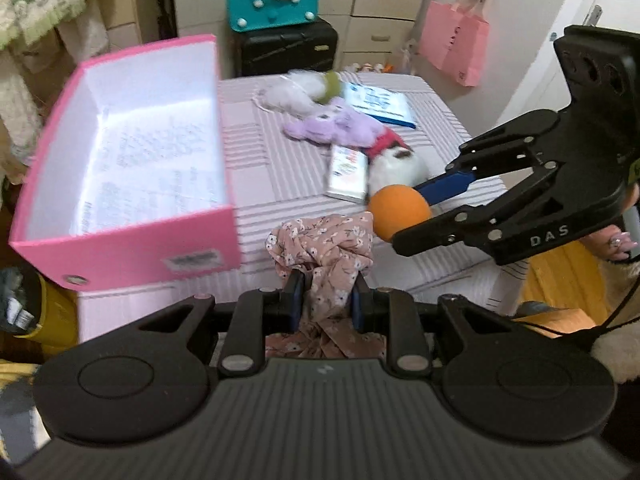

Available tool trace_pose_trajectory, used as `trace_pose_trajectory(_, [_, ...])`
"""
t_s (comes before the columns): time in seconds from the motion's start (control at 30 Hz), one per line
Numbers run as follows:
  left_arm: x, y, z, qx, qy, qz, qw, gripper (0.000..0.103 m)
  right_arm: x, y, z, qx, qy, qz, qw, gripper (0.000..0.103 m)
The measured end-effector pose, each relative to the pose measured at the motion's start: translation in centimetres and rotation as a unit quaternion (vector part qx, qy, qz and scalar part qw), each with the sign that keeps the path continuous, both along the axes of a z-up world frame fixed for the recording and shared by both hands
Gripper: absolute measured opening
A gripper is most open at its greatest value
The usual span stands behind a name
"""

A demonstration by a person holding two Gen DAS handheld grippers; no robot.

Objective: Organize soft objects
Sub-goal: 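Carry the scrunchie with the left tool while the right tool carries the sponge into the pink box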

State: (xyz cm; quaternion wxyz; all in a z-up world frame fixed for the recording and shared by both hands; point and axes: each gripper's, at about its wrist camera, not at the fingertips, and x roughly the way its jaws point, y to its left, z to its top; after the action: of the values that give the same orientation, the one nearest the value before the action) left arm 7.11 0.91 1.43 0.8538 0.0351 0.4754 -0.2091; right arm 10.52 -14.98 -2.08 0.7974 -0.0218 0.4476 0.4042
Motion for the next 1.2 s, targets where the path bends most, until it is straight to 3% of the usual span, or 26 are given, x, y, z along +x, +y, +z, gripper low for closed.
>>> trace_pose_trajectory(0.17, [1.3, 2.8, 1.7, 0.011, -0.024, 0.014, 0.9996, 0.023, 1.0, 2.7, 1.8, -0.007, -0.016, 0.019, 1.000, 0.043])
trace_pose_trajectory(0.33, [3.6, 5.7, 2.9, -0.008, -0.047, 0.029, 0.9985, 0.023, 2.6, 4.7, 3.6, -0.007, -0.054, 0.022, 0.998, 0.044])
trace_pose_trajectory(0.5, [8.4, 6.8, 3.1, -0.032, -0.069, 0.054, 0.9956, 0.023, 6.1, 6.6, 4.9, -0.004, -0.109, 0.004, 0.994, 0.044])
trace_pose_trajectory(0.63, [12.8, 7.0, 2.2, -0.043, -0.059, 0.071, 0.9948, 0.023, 10.0, 8.3, 5.2, -0.010, -0.139, -0.015, 0.990, 0.044])
trace_pose_trajectory(0.9, [20.3, 9.2, -0.7, -0.029, -0.048, 0.133, 0.9895, 0.023, 17.3, 12.7, 3.3, -0.094, -0.173, -0.002, 0.980, 0.044])
trace_pose_trajectory(1.03, [23.7, 10.0, -3.2, -0.042, -0.002, 0.146, 0.9884, 0.023, 20.3, 14.5, 1.4, -0.126, -0.153, 0.031, 0.980, 0.044])
trace_pose_trajectory(1.1, [25.2, 10.4, -4.2, -0.046, 0.023, 0.147, 0.9878, 0.023, 20.8, 15.5, 0.5, -0.152, -0.156, 0.057, 0.974, 0.044])
trace_pose_trajectory(1.2, [26.7, 10.6, -5.4, -0.028, 0.033, 0.154, 0.9871, 0.023, 21.5, 17.0, -0.9, -0.218, -0.173, 0.092, 0.956, 0.044])
